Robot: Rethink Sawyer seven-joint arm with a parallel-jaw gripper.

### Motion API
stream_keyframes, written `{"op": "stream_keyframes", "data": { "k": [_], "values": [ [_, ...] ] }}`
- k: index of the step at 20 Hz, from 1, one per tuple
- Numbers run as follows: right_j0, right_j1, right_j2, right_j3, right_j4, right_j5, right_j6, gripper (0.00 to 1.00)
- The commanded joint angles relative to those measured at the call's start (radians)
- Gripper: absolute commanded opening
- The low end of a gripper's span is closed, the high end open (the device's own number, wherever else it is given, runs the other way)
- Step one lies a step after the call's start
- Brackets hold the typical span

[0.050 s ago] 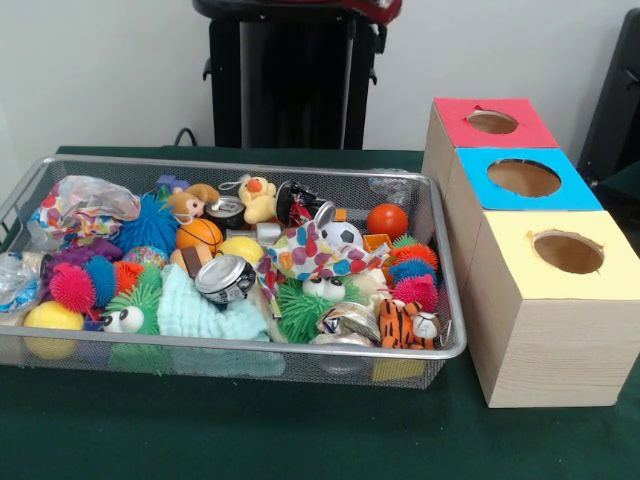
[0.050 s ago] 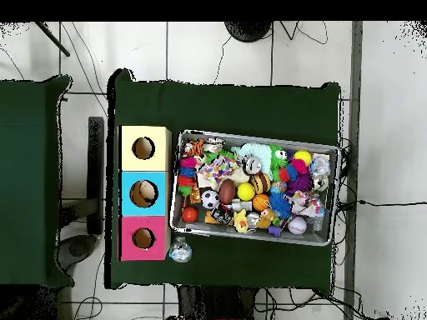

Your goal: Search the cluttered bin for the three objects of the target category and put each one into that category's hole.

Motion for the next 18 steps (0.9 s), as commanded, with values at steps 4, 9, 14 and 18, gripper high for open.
{"op": "stream_keyframes", "data": {
  "k": [4,9,14,18],
  "values": [
    [0.099,0.078,0.007,-0.088,0.132,-0.323,0.239,1.00],
    [0.157,0.190,-0.021,-0.102,0.179,-0.615,0.307,1.00],
    [0.218,0.356,-0.006,-0.091,0.221,-0.855,0.392,1.00],
    [0.248,0.455,0.001,-0.093,0.253,-0.971,0.413,1.00]
  ]
}}
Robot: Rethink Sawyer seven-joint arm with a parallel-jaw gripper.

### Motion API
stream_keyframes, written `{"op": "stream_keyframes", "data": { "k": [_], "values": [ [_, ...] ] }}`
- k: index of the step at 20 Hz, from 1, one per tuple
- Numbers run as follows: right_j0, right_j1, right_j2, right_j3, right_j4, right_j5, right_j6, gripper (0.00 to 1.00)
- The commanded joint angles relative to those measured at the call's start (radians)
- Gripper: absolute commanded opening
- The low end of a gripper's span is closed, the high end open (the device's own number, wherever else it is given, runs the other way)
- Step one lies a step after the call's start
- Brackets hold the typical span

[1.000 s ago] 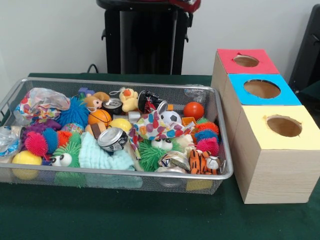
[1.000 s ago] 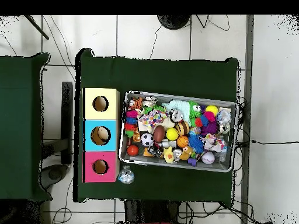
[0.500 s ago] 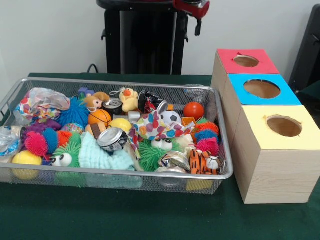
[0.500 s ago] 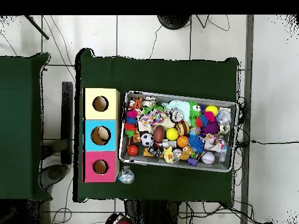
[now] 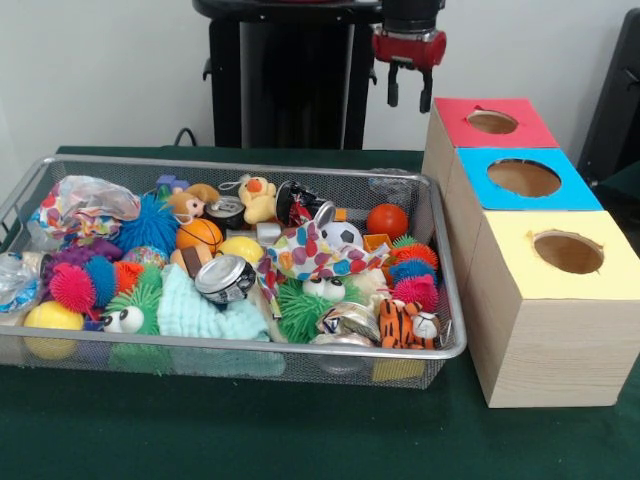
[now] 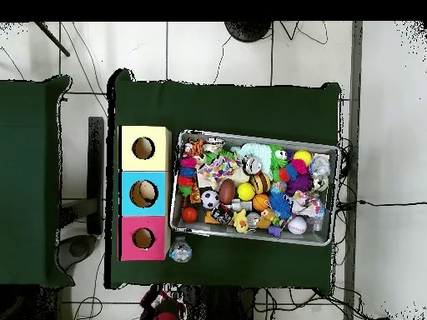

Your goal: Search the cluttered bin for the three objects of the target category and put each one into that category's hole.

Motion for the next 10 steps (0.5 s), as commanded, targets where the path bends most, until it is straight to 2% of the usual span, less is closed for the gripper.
{"op": "stream_keyframes", "data": {
  "k": [1,6,10],
  "values": [
    [0.038,0.239,0.026,-0.097,0.124,-0.212,0.360,1.00],
    [0.072,0.357,0.016,-0.115,0.140,-0.360,0.404,1.00],
    [0.093,0.415,0.017,-0.125,0.153,-0.420,0.428,1.00]
  ]
}}
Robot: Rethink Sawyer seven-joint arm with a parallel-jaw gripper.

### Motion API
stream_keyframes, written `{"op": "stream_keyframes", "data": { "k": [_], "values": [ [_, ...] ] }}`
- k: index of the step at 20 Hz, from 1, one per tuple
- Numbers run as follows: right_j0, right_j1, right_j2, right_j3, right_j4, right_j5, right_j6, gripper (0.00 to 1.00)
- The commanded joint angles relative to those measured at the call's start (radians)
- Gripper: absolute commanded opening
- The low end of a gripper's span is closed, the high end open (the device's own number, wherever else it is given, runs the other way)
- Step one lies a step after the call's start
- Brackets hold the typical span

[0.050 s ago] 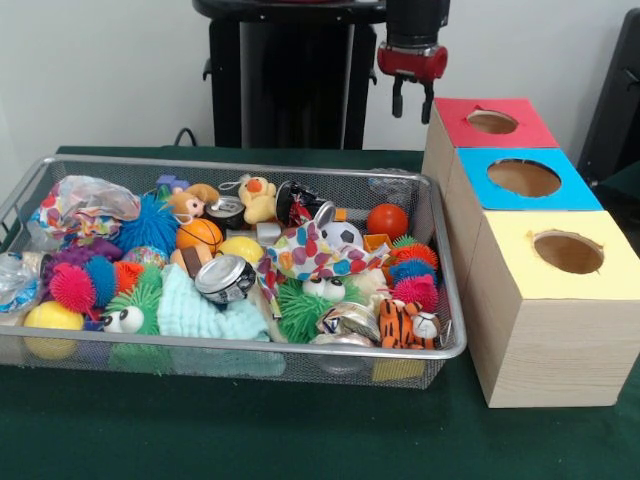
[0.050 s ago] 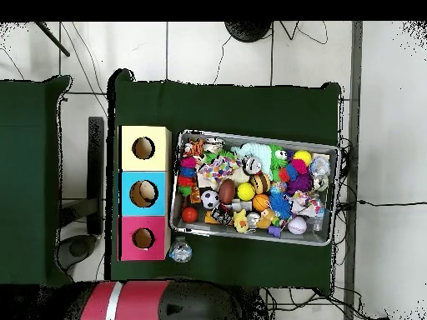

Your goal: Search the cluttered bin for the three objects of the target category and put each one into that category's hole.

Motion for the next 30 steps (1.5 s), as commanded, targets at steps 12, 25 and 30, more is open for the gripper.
{"op": "stream_keyframes", "data": {
  "k": [12,25,30],
  "values": [
    [0.019,0.358,0.036,-0.167,0.093,-0.483,0.432,1.00],
    [0.018,0.471,0.070,-0.169,0.146,-0.657,0.455,1.00],
    [0.014,0.492,0.065,-0.173,0.136,-0.664,0.451,1.00]
  ]
}}
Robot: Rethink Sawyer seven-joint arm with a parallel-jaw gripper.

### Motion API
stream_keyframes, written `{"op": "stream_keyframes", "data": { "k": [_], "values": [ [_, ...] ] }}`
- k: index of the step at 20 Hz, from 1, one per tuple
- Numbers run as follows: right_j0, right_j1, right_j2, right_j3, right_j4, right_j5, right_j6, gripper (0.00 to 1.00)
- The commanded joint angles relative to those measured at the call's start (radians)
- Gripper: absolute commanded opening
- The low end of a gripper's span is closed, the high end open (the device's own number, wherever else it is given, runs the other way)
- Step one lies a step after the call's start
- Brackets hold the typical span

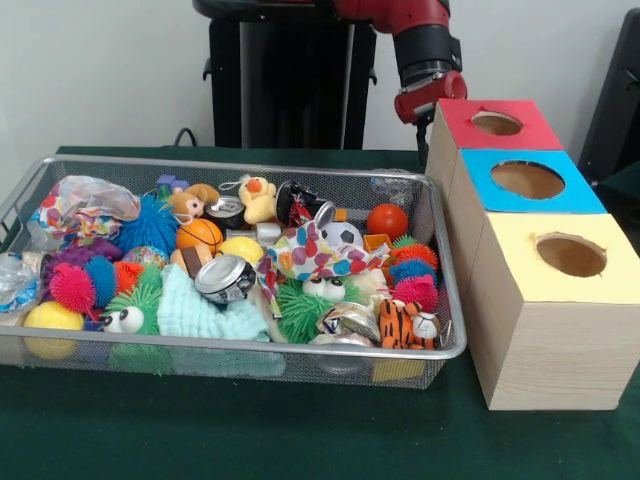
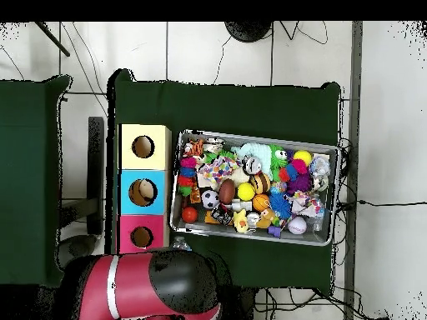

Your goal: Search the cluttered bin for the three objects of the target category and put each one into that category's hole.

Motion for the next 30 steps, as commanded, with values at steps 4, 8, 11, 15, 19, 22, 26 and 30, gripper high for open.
{"op": "stream_keyframes", "data": {
  "k": [4,8,11,15,19,22,26,30],
  "values": [
    [-0.045,0.247,0.056,-0.012,0.068,0.115,0.309,1.00],
    [-0.043,0.251,0.042,-0.008,0.051,0.113,0.302,1.00],
    [-0.040,0.259,0.024,-0.016,0.027,0.137,0.279,1.00],
    [-0.038,0.237,0.002,-0.008,0.027,0.213,0.218,1.00],
    [-0.032,0.233,-0.023,-0.013,0.021,0.233,0.186,1.00],
    [-0.019,0.235,-0.051,-0.027,0.015,0.266,0.146,1.00],
    [-0.032,0.242,-0.087,-0.047,-0.026,0.271,0.146,1.00],
    [-0.058,0.230,-0.127,-0.063,-0.082,0.303,0.132,1.00]
  ]
}}
